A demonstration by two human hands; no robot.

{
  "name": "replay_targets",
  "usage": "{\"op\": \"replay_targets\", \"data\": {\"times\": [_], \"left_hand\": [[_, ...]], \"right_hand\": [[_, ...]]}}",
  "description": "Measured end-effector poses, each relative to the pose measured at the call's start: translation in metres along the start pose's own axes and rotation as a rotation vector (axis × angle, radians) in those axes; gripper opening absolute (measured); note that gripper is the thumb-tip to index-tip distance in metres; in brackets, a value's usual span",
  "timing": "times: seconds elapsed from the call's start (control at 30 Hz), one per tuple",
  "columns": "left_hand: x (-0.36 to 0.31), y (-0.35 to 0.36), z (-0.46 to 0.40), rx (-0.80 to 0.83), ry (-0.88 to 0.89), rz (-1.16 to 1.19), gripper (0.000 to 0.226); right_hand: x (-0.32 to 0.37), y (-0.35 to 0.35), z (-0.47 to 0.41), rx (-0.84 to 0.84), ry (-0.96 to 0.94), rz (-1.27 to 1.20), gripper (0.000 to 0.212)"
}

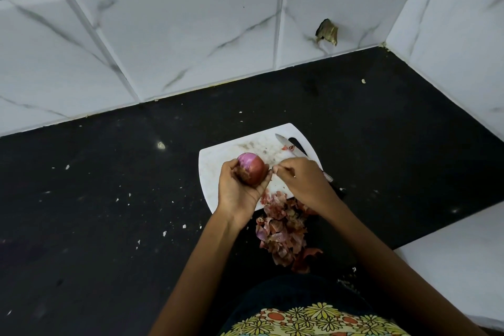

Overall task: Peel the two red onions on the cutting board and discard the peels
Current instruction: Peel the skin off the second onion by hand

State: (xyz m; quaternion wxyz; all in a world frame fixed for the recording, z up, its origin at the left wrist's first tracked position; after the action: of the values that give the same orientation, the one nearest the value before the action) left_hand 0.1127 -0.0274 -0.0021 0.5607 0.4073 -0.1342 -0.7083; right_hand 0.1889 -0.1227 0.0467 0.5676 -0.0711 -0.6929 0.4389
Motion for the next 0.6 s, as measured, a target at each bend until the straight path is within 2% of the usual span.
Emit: {"op": "replay_targets", "data": {"times": [0.07, 0.17, 0.33, 0.5, 0.6], "left_hand": [[-0.003, 0.0, -0.001, -0.002, 0.045, -0.062, 0.027], [-0.007, 0.0, -0.001, -0.015, 0.117, -0.204, 0.036], [-0.014, 0.002, 0.002, -0.041, 0.191, -0.349, 0.05], [-0.016, 0.0, 0.002, -0.058, 0.233, -0.42, 0.057], [-0.018, -0.001, 0.002, -0.06, 0.233, -0.438, 0.054]], "right_hand": [[0.008, -0.014, 0.001, -0.141, -0.013, -0.176, 0.014], [0.021, -0.02, 0.001, -0.142, -0.05, -0.3, 0.019], [0.042, -0.02, 0.004, -0.081, -0.279, -0.238, 0.029], [0.051, -0.014, 0.008, -0.097, -0.408, -0.157, 0.023], [0.054, -0.015, 0.01, -0.128, -0.444, -0.128, 0.013]]}}
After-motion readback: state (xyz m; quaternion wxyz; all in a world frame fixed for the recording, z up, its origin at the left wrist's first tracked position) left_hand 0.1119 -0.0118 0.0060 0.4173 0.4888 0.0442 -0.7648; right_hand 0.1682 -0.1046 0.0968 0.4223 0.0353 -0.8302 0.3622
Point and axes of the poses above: each hand's wrist, its own z-axis away from the middle knuckle, its own y-axis out of the palm, x = y × z, the point moved 9 cm from there along -z, towards the middle knuckle, and after that the axes turned 3 degrees about -x, right-handed, at the moved point
